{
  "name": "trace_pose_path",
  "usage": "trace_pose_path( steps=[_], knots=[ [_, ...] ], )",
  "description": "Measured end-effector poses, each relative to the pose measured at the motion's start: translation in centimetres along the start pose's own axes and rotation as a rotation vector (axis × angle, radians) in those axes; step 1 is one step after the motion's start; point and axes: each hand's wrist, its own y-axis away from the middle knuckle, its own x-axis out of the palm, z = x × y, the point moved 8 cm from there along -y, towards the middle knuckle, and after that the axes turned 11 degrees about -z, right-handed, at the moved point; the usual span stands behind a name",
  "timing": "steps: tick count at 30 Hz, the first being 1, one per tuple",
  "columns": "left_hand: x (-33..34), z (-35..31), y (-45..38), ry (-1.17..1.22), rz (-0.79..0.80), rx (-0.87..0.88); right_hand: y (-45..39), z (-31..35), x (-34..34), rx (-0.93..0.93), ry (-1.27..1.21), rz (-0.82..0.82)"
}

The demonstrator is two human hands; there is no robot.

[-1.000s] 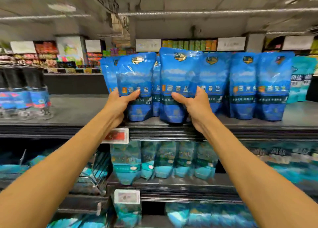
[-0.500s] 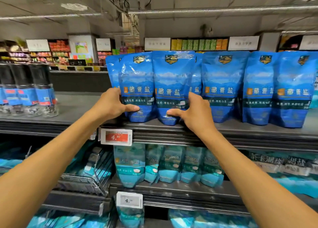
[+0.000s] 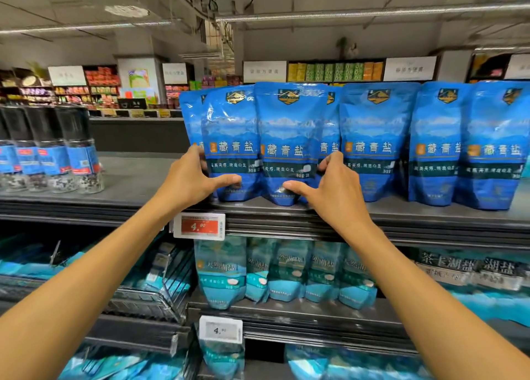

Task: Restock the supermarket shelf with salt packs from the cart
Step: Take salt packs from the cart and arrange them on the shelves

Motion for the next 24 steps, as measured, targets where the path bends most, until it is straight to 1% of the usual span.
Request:
trace_pose_path(
  steps=[2, 4, 6, 8, 10, 11, 15, 18, 20, 24],
  knots=[
    [-0.5, 0.4, 0.5, -0.007, -0.074, -0.032, 0.3, -0.2, -0.5, 0.001, -0.012, -0.011],
    [-1.8, 0.3, 1.5, 0.052, -0.238, -0.024, 0.7, -0.4, -1.5, 0.007, -0.038, -0.041],
    [-3.1, -0.1, 3.2, 0.201, -0.382, 0.011, 1.4, -0.6, -2.9, -0.004, -0.146, -0.082],
    [-3.0, -0.6, 5.4, 0.397, -0.400, 0.006, 2.4, -0.8, -4.8, -0.035, -0.306, -0.128],
    [-1.9, -1.3, 7.7, 0.592, -0.352, -0.039, 3.7, -1.5, -6.7, -0.039, -0.429, -0.161],
    [-1.2, -2.0, 8.9, 0.652, -0.329, -0.052, 4.5, -2.1, -7.6, -0.032, -0.467, -0.163],
    [3.0, -5.7, 14.0, 0.729, -0.210, -0.066, 7.8, -5.8, -10.7, 0.020, -0.535, -0.083],
    [7.3, -8.8, 17.9, 0.813, -0.119, -0.090, 10.6, -9.7, -14.0, 0.075, -0.565, -0.072],
    [10.9, -11.0, 20.6, 0.844, -0.036, -0.116, 12.6, -12.7, -16.7, 0.134, -0.563, -0.100],
    [19.4, -15.3, 27.0, 0.858, 0.171, -0.228, 18.0, -20.0, -21.8, 0.324, -0.510, -0.183]
  ],
)
